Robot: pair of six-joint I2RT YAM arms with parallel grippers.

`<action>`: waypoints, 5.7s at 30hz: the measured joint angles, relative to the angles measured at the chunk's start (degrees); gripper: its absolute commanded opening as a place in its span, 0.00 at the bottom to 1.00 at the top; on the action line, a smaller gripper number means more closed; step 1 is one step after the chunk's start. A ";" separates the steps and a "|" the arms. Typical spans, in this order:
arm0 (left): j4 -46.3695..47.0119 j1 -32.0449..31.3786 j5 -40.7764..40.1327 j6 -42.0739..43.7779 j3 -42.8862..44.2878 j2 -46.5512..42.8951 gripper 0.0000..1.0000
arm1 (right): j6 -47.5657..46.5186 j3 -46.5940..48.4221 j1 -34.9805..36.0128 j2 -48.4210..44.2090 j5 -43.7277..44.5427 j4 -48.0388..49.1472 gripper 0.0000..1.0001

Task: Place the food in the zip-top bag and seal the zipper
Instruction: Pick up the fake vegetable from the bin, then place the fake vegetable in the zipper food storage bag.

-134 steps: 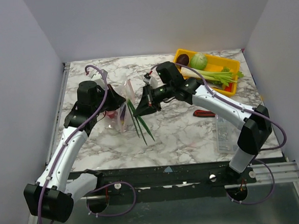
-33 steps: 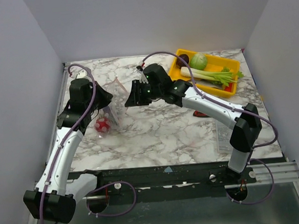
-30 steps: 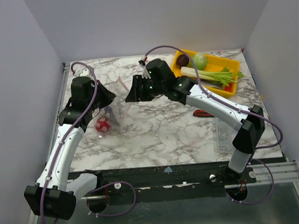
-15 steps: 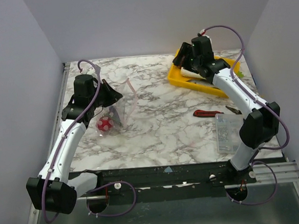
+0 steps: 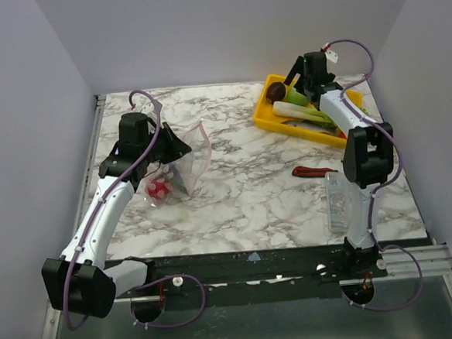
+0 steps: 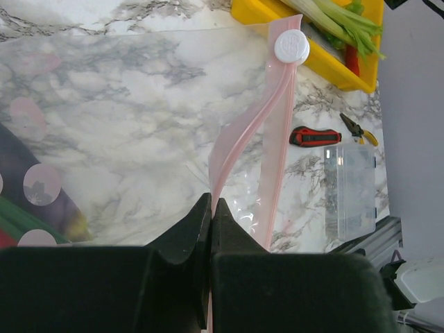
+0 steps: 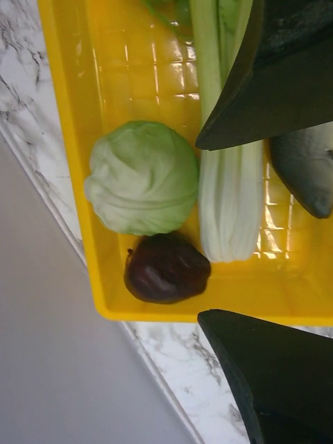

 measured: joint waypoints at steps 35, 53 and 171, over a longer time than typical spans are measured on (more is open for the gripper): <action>-0.44 -4.81 0.35 2.64 -0.52 2.75 0.00 | -5.55 12.44 -3.45 17.79 0.74 2.99 0.21; -0.42 -4.37 0.22 2.45 -0.63 1.75 0.00 | -8.39 0.90 -3.41 -10.60 -8.83 0.70 0.00; -10.03 -1.55 2.05 4.26 8.00 -4.96 0.00 | -0.90 -28.85 51.21 -26.97 3.76 13.00 0.60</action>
